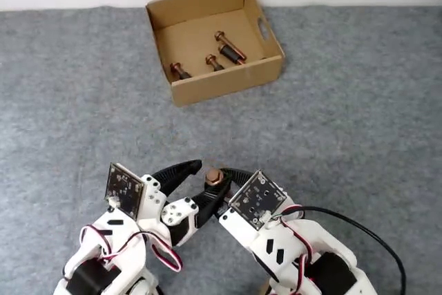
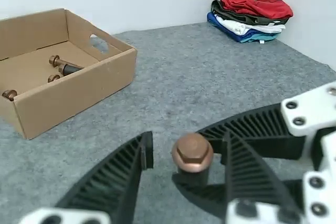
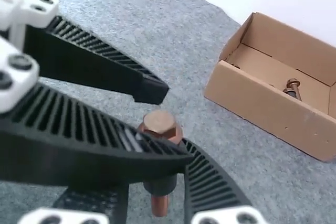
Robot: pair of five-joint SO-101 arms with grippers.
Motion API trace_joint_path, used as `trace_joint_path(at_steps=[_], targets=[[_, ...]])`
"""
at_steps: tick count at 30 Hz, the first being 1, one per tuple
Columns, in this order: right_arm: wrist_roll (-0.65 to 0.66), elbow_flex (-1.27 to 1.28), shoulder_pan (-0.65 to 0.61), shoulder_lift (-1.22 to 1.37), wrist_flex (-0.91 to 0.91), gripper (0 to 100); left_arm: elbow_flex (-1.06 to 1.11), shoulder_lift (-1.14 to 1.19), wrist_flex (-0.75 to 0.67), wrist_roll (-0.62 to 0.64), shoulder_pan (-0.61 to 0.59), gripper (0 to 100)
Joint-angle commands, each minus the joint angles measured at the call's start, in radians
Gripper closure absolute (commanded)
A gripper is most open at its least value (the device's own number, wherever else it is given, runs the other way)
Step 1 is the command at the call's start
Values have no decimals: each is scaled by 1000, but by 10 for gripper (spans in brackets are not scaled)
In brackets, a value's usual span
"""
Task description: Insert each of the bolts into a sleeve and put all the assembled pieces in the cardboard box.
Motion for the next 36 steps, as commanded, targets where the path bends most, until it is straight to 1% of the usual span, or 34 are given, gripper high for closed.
trace_joint_path(at_steps=[1,3,5,7,9,11,13,15,16,18,20,23,26,28,31,36], targets=[[2,-17,-4,4,-30,991,-64,-5,5,15,-12,780],[-48,-3,1,4,-31,991,-74,-5,-8,49,-23,782],[-132,3,1,4,-25,991,-76,-6,-28,94,-68,783],[-204,3,1,4,-24,991,-76,-6,-43,97,-118,783],[-232,3,2,4,-24,991,-76,-8,-54,97,-167,795],[-236,2,2,5,-24,991,-76,-8,-54,97,-219,843],[-241,-3,8,5,-24,991,-68,-8,-49,97,-278,912],[-279,-18,25,7,-25,991,-39,-8,-48,97,-341,986],[-308,-28,45,16,-24,991,-13,-8,-48,97,-376,999],[-351,-61,110,62,-25,991,58,-8,-48,95,-450,994],[-381,-117,179,143,-31,991,140,-9,-55,49,-512,994],[-416,-232,259,309,-25,991,260,-9,-87,-61,-575,995],[-422,-358,305,492,-28,991,357,-9,-141,-133,-634,995],[-422,-457,321,610,-31,991,367,-8,-150,-150,-663,995],[-417,-612,338,780,-33,991,367,-8,-144,-152,-674,995],[-417,-876,380,1079,-61,991,367,-8,-63,-153,-677,995]])
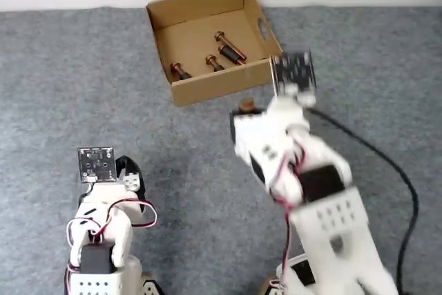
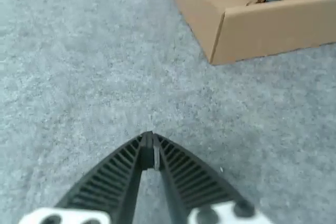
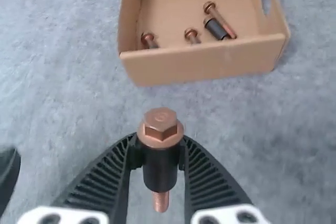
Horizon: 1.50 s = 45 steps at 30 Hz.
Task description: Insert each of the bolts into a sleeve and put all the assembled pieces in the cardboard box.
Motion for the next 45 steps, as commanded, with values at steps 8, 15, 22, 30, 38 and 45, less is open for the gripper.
trace_joint_path(at_steps=[8,15,22,30,38,45], targets=[[71,-552,93,590,-217,991,-4,-9,146,-14,-12,995],[296,-776,91,935,-430,991,-4,-9,212,-12,-12,995],[404,-994,91,1185,-473,991,-4,-9,209,-15,-12,995],[459,-1129,91,1386,-463,991,-4,-9,215,-17,-8,995],[516,-1134,91,1488,-372,987,-4,-9,215,-17,-9,995],[520,-1137,91,1500,-288,800,-4,-9,215,-17,-9,995]])
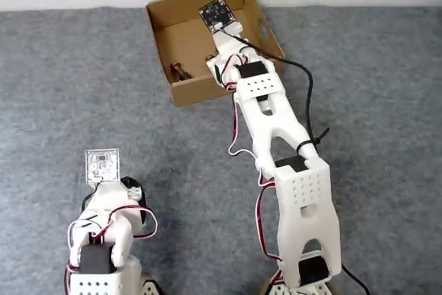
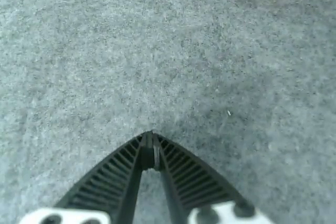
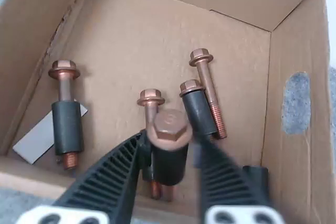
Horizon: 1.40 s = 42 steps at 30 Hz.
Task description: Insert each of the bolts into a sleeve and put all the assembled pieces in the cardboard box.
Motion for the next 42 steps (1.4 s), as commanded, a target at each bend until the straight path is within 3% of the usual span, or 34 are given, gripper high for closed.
trace_joint_path(at_steps=[1,8,13,17,22,34,42], targets=[[15,-44,8,-8,39,801,-4,-9,9,-12,-2,995],[15,-48,8,-13,36,874,-4,-9,9,-12,-2,995],[14,-46,4,-88,42,996,-4,-9,9,-12,-2,995],[9,-46,7,-145,79,993,-4,-9,9,-12,-2,995],[5,-46,13,-222,252,991,-4,-9,9,-12,-2,995],[-373,-46,58,-515,684,991,-4,-9,9,-12,-2,995],[-468,-44,97,-699,977,991,-4,-9,9,-12,-2,995]])
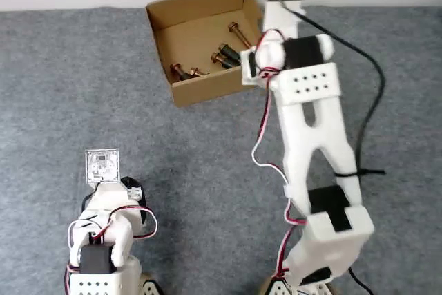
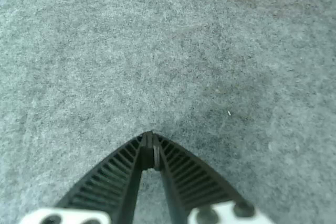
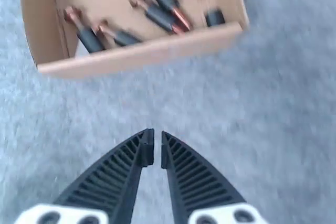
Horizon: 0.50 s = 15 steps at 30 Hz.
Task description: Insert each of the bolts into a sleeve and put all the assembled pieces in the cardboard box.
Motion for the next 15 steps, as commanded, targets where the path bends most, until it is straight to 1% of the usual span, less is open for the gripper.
trace_joint_path(at_steps=[1,6,9,15], targets=[[-20,-28,25,-137,85,991,-4,-9,9,-12,-2,995],[-21,-26,48,-237,191,991,-4,-9,9,-12,-2,995],[-23,15,93,-300,197,991,-4,-9,9,-12,-2,995],[-25,276,168,-529,171,991,-4,-9,9,-12,-2,995]])
